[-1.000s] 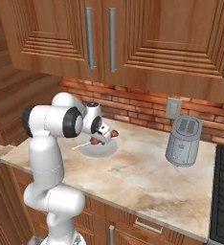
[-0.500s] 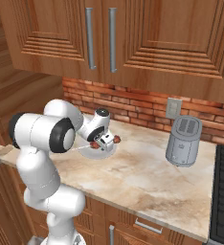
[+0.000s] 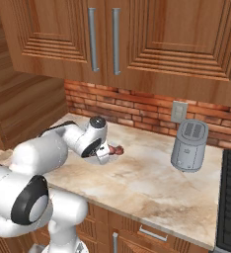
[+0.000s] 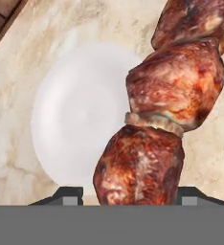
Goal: Place the cold items (carrot and squash) from the fridge in one tupperware on the dining counter. Place the warm items (hot dog and kebab skewer) in the stove area in another tupperware.
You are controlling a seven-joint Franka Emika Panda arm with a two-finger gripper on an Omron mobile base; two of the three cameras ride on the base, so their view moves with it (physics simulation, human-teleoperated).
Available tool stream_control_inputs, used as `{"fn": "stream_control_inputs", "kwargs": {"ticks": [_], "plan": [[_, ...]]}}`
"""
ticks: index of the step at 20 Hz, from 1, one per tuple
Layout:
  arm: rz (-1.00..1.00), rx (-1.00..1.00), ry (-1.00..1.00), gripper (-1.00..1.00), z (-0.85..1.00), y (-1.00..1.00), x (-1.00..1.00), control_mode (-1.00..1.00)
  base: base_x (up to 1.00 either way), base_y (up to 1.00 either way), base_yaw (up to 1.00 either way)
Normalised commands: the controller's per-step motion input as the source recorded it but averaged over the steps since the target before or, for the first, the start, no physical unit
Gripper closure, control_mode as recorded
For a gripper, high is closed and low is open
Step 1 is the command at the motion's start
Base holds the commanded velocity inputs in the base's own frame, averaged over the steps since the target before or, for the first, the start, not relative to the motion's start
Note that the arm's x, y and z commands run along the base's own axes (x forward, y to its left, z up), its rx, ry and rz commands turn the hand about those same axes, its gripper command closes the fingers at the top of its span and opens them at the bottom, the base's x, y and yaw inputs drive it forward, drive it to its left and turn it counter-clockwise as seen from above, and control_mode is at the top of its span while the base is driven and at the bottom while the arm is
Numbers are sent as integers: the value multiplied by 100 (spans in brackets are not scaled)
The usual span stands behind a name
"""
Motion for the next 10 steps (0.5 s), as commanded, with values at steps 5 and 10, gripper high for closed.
{"fn": "stream_control_inputs", "kwargs": {"ticks": [5,10], "plan": [[-50,28,43,100,79,-8,-61,-100,0,0,0],[-50,32,33,100,62,-7,-98,-100,0,0,0]]}}
